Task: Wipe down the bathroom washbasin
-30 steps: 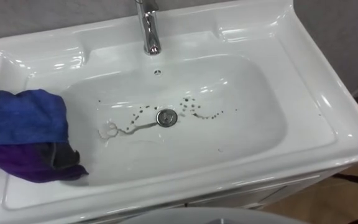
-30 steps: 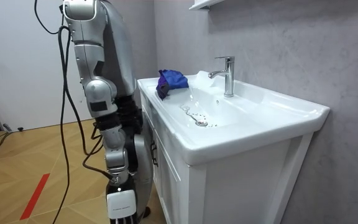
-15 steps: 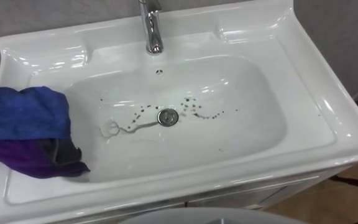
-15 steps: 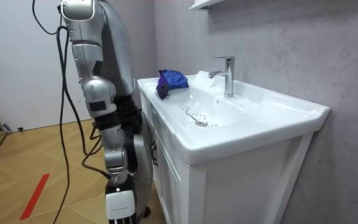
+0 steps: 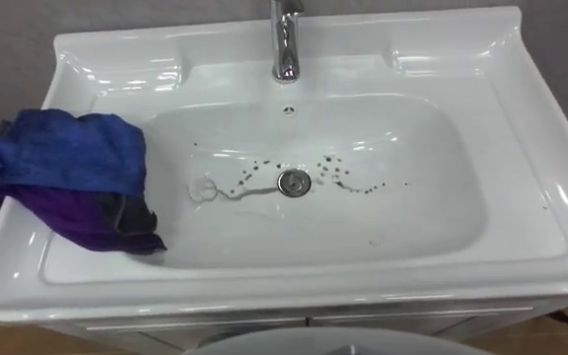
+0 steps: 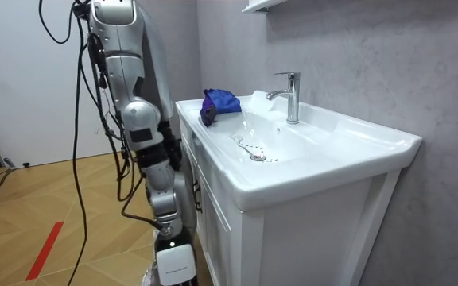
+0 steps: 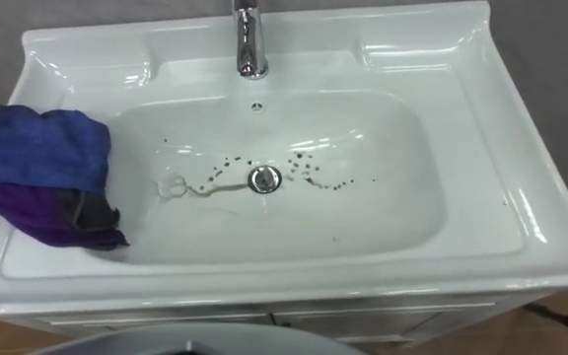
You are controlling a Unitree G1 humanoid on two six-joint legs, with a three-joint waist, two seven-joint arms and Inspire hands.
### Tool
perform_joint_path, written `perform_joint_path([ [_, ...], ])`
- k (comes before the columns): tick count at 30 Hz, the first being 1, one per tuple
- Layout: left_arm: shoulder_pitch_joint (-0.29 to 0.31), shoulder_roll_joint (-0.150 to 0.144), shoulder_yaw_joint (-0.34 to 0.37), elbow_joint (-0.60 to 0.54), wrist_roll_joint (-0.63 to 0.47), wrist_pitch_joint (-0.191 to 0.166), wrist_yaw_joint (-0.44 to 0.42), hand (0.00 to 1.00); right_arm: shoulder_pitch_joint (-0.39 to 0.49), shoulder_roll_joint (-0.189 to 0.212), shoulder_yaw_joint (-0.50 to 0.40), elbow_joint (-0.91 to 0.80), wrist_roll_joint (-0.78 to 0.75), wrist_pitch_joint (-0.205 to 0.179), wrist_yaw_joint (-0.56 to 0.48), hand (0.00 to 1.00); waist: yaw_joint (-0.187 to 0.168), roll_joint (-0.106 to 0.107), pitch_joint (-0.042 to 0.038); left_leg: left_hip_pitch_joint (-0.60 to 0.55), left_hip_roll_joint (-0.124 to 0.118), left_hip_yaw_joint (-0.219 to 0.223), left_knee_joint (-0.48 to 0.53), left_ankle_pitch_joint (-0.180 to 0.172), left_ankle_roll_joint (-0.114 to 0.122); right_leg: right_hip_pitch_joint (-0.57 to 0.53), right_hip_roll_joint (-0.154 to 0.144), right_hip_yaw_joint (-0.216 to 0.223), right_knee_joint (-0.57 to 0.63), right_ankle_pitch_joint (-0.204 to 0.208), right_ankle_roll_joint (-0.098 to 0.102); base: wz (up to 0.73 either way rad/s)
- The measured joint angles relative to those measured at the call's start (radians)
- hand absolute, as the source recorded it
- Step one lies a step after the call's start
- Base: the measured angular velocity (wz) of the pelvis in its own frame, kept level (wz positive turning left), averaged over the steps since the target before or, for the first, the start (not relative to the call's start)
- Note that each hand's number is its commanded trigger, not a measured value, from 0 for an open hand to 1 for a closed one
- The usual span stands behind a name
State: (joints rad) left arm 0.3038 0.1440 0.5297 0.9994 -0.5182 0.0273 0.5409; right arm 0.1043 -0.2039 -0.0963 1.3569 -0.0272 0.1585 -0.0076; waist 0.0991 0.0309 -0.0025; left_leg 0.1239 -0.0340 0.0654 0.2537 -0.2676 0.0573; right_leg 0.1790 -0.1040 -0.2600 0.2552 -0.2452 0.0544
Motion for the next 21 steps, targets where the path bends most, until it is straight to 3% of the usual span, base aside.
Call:
perform_joint_path([
  [3, -0.001, 0.025, 0.018, -0.078, -0.003, -0.020, 0.069, 0.00, -0.001, -0.009, -0.008, -0.009, 0.002, -0.020, -0.003, 0.00, 0.010, 0.003, -0.0006, 0.001, -0.005, -0.023, -0.009, 0.007, -0.001, 0.006, -0.002, -0.017, -0.002, 0.000, 0.000, 0.22],
  [5, -0.014, 0.053, 0.020, -0.122, -0.011, -0.066, 0.120, 0.00, -0.006, -0.015, -0.017, -0.020, 0.002, -0.044, -0.005, 0.00, 0.016, 0.003, -0.0012, 0.003, -0.012, -0.038, -0.019, 0.013, -0.001, 0.016, -0.003, -0.020, -0.017, 0.000, 0.000, 0.18],
  [8, -0.025, 0.077, 0.049, -0.206, -0.024, -0.104, 0.194, 0.00, -0.008, -0.015, -0.036, -0.044, 0.002, -0.081, -0.005, 0.00, 0.021, 0.012, -0.0018, -0.005, -0.012, -0.044, -0.015, 0.013, -0.002, 0.007, -0.002, -0.028, -0.020, 0.000, 0.000, 0.08],
  [11, -0.018, 0.084, 0.054, -0.312, -0.035, -0.161, 0.257, 0.00, -0.003, -0.016, -0.036, -0.053, 0.019, -0.096, -0.005, 0.00, 0.020, 0.021, -0.0027, -0.012, -0.013, -0.045, -0.015, 0.013, -0.002, -0.001, -0.003, -0.039, -0.019, 0.000, 0.000, 0.00],
  [15, -0.033, 0.101, 0.031, -0.422, -0.040, -0.198, 0.310, 0.00, 0.002, -0.015, -0.033, -0.056, 0.053, -0.103, -0.010, 0.00, 0.018, 0.033, -0.0077, -0.017, -0.013, -0.054, -0.016, 0.014, -0.001, -0.004, -0.004, -0.039, -0.019, 0.000, 0.000, 0.05],
  [17, -0.048, 0.106, 0.014, -0.483, -0.038, -0.230, 0.331, 0.00, 0.006, -0.015, -0.033, -0.053, 0.053, -0.114, -0.014, 0.00, 0.016, 0.031, -0.0062, -0.016, -0.014, -0.053, -0.017, 0.015, 0.000, -0.005, -0.005, -0.042, -0.019, 0.000, 0.000, 0.00],
  [21, -0.066, 0.107, 0.015, -0.636, -0.035, -0.240, 0.374, 0.00, 0.011, -0.015, -0.033, -0.030, 0.051, -0.155, -0.014, 0.00, 0.015, 0.030, -0.0050, -0.013, -0.015, -0.053, -0.017, 0.015, 0.000, -0.004, -0.006, -0.035, -0.019, 0.000, 0.000, -0.03],
])
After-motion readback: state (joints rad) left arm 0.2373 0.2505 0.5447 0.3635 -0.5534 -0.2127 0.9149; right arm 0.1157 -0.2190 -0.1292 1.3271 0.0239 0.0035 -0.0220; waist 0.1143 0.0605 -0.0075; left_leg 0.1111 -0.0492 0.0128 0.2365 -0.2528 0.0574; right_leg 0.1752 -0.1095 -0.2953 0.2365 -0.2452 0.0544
